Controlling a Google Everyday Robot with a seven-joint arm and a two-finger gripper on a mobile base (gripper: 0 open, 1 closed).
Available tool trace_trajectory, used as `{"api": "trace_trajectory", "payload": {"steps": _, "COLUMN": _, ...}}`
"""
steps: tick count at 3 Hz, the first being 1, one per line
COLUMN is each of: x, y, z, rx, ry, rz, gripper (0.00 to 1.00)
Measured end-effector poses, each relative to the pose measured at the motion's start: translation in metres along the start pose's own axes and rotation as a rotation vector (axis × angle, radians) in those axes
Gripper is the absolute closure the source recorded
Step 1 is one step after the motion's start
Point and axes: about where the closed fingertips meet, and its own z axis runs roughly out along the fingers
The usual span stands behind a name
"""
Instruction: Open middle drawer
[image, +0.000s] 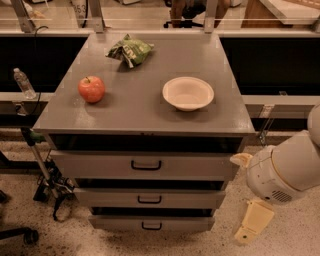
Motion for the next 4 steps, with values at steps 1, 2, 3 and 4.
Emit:
{"api": "trace_trajectory", "payload": {"steps": 1, "x": 0.000, "y": 0.000, "z": 0.000, "rx": 0.000, "ry": 0.000, "rz": 0.000, "gripper": 0.00}}
{"api": "trace_trajectory", "payload": {"steps": 2, "x": 0.018, "y": -0.026, "z": 0.039, "rx": -0.010, "ry": 0.032, "rz": 0.005, "gripper": 0.00}}
{"api": "trace_trajectory", "payload": {"steps": 3, "x": 0.053, "y": -0.066, "z": 0.117, "rx": -0.042, "ry": 0.092, "rz": 0.007, "gripper": 0.00}}
{"api": "trace_trajectory", "payload": {"steps": 4, "x": 0.053, "y": -0.066, "z": 0.117, "rx": -0.042, "ry": 0.092, "rz": 0.007, "gripper": 0.00}}
